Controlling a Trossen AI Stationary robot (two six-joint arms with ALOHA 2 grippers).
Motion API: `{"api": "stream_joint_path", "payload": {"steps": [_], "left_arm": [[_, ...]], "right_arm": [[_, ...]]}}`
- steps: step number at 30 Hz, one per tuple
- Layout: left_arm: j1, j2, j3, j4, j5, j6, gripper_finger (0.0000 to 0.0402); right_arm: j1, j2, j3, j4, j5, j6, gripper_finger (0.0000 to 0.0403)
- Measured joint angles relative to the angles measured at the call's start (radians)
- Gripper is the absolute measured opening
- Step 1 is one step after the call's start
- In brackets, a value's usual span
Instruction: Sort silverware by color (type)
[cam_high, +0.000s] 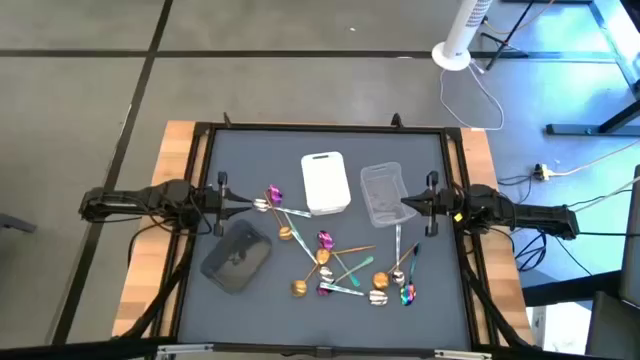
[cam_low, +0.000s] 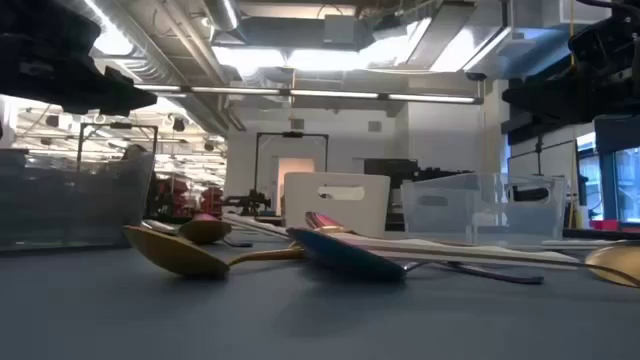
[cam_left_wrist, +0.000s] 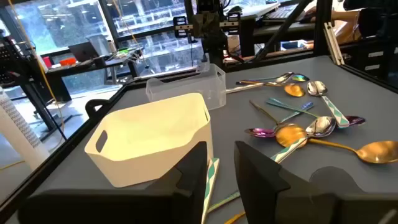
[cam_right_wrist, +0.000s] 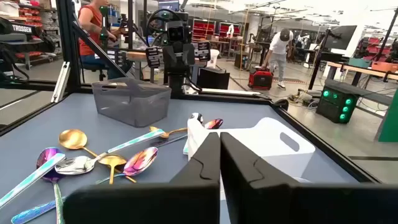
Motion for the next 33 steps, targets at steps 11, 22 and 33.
{"api": "stream_joint_path", "payload": {"steps": [11,22,33], "left_arm": [[0.000,0.000,0.000,0.000,0.000,0.000,0.0076],[0.000,0.000,0.000,0.000,0.000,0.000,0.0076],[0.000,0.000,0.000,0.006,-0.027,0.066,0.0076]], "right_arm": [[0.000,0.000,0.000,0.000,0.000,0.000,0.0001],[0.000,0.000,0.000,0.000,0.000,0.000,0.0001],[0.000,0.000,0.000,0.000,0.000,0.000,0.0001]]}}
